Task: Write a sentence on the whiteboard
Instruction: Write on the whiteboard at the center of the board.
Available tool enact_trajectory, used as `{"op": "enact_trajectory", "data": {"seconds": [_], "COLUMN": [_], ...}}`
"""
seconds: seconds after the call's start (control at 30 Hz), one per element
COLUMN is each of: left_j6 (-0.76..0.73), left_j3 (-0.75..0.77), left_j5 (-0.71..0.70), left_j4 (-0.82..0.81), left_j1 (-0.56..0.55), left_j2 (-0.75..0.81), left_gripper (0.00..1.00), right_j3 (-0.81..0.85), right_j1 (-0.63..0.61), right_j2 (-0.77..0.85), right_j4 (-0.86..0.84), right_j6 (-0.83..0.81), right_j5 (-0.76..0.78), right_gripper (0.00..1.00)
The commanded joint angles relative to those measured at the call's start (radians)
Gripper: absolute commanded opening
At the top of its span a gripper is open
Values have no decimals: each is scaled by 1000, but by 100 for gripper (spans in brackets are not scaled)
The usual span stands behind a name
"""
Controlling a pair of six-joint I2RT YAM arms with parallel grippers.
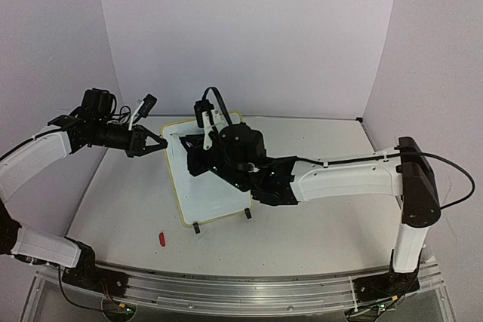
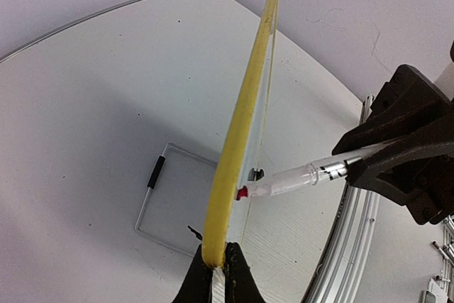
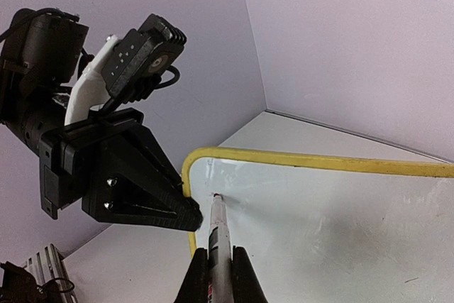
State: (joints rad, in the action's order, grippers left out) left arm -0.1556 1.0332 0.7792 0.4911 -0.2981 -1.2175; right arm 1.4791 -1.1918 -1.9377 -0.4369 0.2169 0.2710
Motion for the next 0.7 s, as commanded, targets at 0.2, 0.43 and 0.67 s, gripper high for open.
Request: {"op": "enact_trajectory", "data": {"seconds": [0.2, 0.43, 0.67], "left_j6": [-20, -21, -19], "left_j3": [-12, -13, -13], "left_j5": [-63, -61, -61], "left_j4": [15, 15, 15], "left_j1": [0, 0, 1], "left_j2": [-1, -1, -1], "left_gripper": [0, 0, 0], "right_j3": [-61, -94, -80], "right_j1": [13, 14, 13], "right_j2": [39, 50, 27], "right_j4": [-26, -22, -6], "right_j6": [18, 36, 28], "right_j5": [155, 160, 45], "right_gripper": [0, 0, 0]}}
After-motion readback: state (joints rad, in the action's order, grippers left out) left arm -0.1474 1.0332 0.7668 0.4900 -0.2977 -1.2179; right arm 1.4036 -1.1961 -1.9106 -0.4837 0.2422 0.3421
